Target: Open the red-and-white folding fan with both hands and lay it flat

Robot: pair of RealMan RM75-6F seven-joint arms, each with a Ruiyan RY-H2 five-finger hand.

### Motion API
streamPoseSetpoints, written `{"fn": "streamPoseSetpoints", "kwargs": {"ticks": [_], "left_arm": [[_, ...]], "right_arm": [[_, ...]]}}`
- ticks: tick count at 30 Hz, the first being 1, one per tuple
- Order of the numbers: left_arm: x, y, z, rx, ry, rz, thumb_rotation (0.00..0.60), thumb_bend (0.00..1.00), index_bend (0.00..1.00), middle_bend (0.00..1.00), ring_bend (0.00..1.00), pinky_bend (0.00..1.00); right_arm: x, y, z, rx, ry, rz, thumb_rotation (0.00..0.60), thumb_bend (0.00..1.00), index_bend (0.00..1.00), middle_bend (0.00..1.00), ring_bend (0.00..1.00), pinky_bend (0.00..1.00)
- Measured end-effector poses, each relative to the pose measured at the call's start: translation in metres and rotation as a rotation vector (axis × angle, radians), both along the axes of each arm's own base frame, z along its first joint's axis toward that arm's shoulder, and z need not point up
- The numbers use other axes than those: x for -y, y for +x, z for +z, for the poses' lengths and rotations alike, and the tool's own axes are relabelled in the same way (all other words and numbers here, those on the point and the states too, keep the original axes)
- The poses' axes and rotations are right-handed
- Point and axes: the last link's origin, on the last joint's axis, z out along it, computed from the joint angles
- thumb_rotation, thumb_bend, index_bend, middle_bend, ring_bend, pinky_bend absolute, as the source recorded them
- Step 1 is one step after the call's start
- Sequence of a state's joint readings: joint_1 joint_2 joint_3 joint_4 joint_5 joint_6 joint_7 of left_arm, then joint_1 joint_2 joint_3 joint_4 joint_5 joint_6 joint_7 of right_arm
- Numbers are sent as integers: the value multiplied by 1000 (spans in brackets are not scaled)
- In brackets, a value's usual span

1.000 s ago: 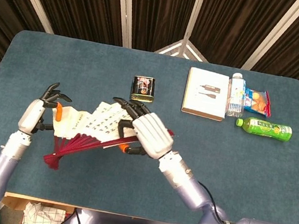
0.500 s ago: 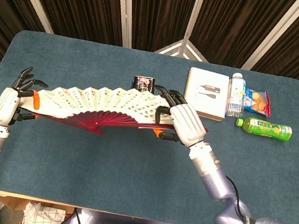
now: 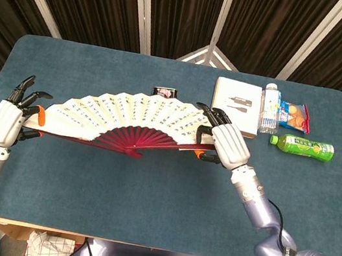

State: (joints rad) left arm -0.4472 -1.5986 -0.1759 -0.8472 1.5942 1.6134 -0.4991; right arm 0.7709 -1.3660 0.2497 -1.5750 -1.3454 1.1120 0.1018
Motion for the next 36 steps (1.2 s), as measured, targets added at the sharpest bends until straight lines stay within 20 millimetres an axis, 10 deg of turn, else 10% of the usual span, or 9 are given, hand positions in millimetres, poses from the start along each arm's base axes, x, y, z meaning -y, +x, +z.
{"fn": "streamPoseSetpoints", "kwargs": {"ticks": [10,21,36], "left_arm": [[-2,-6,-15,-116,-52,52,600,209,305,27,0,22],[5,-4,-8,-158,-118,97,600,197,272,17,0,20],[16,-8,-11,-154,-131,98,600,194,272,8,0,20]], "right_arm": [[5,-32,-12,-105,-23,-33,600,382,504,117,146,85],[12,-61,-6,-435,-70,-48,600,290,54,51,118,61],[29,-96,32,-719,-213,-100,600,291,22,42,123,61]]}}
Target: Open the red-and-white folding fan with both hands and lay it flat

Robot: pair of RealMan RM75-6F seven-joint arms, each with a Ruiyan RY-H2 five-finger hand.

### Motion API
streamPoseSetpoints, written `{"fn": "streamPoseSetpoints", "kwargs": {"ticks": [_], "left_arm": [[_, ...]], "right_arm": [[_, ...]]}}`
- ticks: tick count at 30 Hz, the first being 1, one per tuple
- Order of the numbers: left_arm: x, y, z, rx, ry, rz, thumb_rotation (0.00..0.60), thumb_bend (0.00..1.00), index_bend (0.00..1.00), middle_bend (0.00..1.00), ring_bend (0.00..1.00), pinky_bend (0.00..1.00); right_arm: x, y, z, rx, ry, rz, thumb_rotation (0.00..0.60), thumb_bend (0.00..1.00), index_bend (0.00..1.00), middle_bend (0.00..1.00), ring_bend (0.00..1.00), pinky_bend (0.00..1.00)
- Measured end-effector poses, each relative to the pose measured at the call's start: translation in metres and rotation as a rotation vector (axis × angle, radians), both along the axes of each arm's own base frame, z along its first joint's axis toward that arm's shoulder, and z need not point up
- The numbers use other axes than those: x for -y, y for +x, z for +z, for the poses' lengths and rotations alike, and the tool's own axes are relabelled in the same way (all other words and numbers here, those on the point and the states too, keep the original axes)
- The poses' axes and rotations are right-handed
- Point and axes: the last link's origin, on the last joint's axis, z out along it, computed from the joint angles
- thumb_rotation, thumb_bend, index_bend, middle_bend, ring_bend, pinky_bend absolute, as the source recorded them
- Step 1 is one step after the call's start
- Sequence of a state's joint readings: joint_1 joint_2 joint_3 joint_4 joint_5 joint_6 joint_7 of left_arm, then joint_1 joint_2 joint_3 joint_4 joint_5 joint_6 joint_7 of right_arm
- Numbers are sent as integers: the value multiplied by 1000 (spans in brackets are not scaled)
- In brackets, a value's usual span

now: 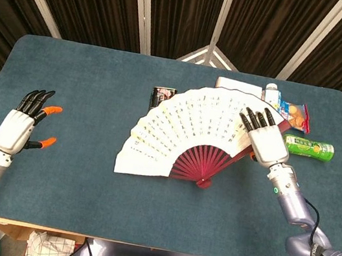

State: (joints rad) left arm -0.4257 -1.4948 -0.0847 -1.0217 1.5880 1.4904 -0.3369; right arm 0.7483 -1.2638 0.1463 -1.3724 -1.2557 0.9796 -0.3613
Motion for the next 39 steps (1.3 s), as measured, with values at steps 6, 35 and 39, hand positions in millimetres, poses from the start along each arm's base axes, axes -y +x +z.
{"fn": "streamPoseSetpoints", "kwargs": {"ticks": [6,35,39], "left_arm": [[15,-4,3,8,-3,3,600,191,269,5,0,20],[108,-31,40,-87,148,422,600,191,162,0,0,0],[137,-25,67,-87,168,545,600,190,159,0,0,0]], "right_arm": [[2,-4,13,-47,-50,12,600,291,17,40,121,61],[-108,-28,18,489,-65,-173,600,289,15,40,121,66],[-149,-64,23,548,-108,-216,600,289,32,40,122,66]]}}
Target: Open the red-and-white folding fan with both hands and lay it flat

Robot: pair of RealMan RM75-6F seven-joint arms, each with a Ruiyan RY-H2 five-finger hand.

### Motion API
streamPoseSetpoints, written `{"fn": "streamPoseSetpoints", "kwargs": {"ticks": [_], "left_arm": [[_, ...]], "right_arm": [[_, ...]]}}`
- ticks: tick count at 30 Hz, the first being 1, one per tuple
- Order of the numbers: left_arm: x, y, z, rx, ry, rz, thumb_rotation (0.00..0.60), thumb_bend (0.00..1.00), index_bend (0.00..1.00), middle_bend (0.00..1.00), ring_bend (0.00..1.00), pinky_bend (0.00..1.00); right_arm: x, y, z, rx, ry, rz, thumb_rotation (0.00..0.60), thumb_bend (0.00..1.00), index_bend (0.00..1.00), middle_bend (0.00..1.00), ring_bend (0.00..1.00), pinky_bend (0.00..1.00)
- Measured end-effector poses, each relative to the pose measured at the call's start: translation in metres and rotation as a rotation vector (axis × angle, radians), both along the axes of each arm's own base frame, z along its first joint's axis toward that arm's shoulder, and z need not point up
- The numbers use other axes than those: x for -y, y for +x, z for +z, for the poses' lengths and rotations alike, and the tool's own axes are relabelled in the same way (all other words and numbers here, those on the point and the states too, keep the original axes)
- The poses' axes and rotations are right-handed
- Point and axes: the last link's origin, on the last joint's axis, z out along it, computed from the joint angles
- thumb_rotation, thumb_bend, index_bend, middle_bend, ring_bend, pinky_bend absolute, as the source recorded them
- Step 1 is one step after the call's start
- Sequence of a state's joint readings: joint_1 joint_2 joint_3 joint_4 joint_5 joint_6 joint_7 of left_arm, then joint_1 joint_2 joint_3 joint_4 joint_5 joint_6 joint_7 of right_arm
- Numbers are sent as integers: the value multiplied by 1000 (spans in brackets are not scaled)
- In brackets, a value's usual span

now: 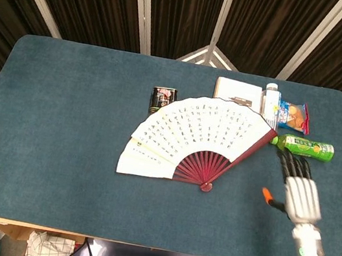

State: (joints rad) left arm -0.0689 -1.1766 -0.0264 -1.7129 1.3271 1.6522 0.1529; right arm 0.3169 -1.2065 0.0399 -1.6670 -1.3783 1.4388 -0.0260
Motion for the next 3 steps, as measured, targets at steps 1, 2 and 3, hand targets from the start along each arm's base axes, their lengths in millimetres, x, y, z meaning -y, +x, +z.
{"fn": "streamPoseSetpoints", "kwargs": {"ticks": [1,2,3], "left_arm": [[7,0,7,-11,11,21,600,191,158,0,0,0],[13,0,13,-23,22,38,600,191,158,0,0,0],[20,0,19,-35,35,53,600,191,157,0,0,0]], "right_arm": [[-12,-11,1,-3,3,-15,600,289,26,40,121,66],[-20,-19,1,-16,9,-28,600,288,17,40,122,66],[-28,-27,2,-33,14,-40,600,287,7,40,122,66]]}}
